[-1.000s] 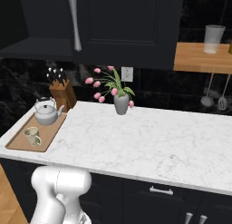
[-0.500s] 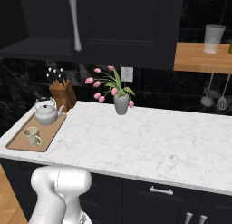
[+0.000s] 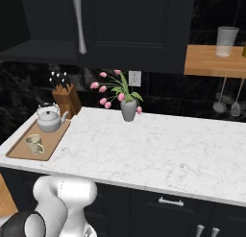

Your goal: Pick the kettle from the counter and place it on the tray. Then pick the mug from the cabinet and place it on the tray. Then close the cabinet doors.

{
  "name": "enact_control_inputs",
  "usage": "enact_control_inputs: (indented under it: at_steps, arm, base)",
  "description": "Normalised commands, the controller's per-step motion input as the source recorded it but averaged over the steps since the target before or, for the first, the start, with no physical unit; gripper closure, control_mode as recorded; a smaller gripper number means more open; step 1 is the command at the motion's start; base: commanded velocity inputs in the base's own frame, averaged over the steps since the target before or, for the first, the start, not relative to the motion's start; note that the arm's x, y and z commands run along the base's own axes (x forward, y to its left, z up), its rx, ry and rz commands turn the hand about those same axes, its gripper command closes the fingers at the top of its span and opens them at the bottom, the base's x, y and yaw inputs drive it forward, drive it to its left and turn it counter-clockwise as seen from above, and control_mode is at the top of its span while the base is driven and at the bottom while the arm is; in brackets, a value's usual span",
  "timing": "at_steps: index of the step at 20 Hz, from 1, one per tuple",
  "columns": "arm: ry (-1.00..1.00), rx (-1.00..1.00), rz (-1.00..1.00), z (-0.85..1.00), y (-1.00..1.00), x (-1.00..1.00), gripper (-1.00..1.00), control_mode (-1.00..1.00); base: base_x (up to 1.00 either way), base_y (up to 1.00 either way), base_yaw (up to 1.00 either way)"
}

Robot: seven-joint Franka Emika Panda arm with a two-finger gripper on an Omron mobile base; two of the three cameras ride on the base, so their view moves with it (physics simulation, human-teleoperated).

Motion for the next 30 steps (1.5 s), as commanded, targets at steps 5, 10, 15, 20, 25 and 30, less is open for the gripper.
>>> enact_control_inputs:
  at_steps: [5,10,15,20,25,30]
  arm:
    - [0.0,-0.11,-0.01,-0.03,0.65,-0.1,-1.0,-1.0]
    - [0.0,-0.07,-0.07,-0.14,0.68,0.0,-1.0,-1.0]
    - [0.01,0.0,-0.25,-0.25,0.5,0.08,-1.0,-1.0]
    - [0.08,0.0,-0.24,-0.27,0.28,0.17,-1.0,-1.0]
    - [0.07,0.03,-0.18,-0.1,0.3,0.32,-1.0,-1.0]
    - [0.14,0.04,-0.1,-0.06,0.14,0.33,-1.0,-1.0]
  base:
    - [0.0,0.0,0.0]
    - [0.0,0.0,0.0]
    - [0.0,0.0,0.0]
    - [0.0,0.0,0.0]
    - [0.0,0.0,0.0]
    - [0.0,0.0,0.0]
